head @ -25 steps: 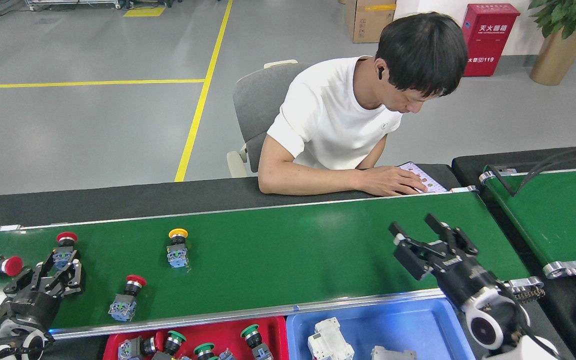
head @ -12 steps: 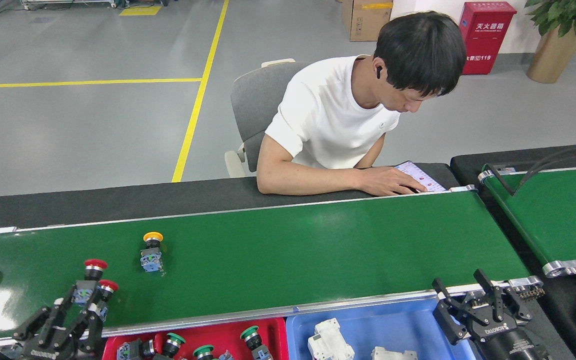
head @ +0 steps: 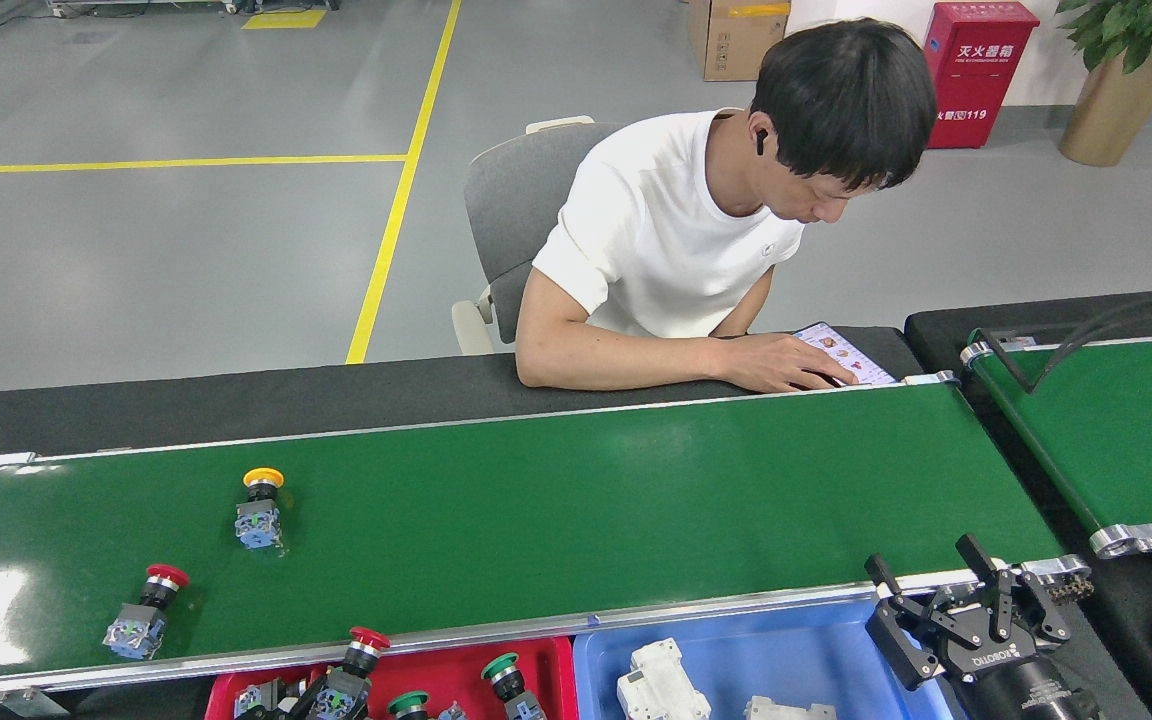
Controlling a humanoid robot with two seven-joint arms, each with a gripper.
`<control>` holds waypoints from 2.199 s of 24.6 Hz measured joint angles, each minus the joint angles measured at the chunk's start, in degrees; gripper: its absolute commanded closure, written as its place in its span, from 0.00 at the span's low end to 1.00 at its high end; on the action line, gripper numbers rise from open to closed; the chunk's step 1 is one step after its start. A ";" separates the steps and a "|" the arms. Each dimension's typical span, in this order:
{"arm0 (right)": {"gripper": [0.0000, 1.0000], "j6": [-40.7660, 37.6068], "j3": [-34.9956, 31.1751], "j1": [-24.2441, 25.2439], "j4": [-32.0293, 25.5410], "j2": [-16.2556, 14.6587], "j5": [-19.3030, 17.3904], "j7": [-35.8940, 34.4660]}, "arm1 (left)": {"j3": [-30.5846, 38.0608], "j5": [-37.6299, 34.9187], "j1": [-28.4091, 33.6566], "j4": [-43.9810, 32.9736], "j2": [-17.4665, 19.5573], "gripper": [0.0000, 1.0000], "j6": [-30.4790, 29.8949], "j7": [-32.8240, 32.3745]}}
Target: Pick switch part from conveyor to tray
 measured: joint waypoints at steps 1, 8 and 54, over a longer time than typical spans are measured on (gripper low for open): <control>0.00 -0.26 0.00 0.40 -0.10 0.11 0.00 -0.05 | 0.31 0.00 0.39 0.02 0.06 0.00 -0.07 0.44; 0.01 -0.82 0.00 1.33 -0.09 0.18 -0.06 -0.09 | 12.40 7.58 1.06 0.24 -4.96 0.00 -0.10 0.94; 0.01 -4.43 -0.63 2.50 0.04 0.19 -3.36 -0.10 | 19.67 24.14 -11.51 24.73 12.60 0.97 -0.21 -1.07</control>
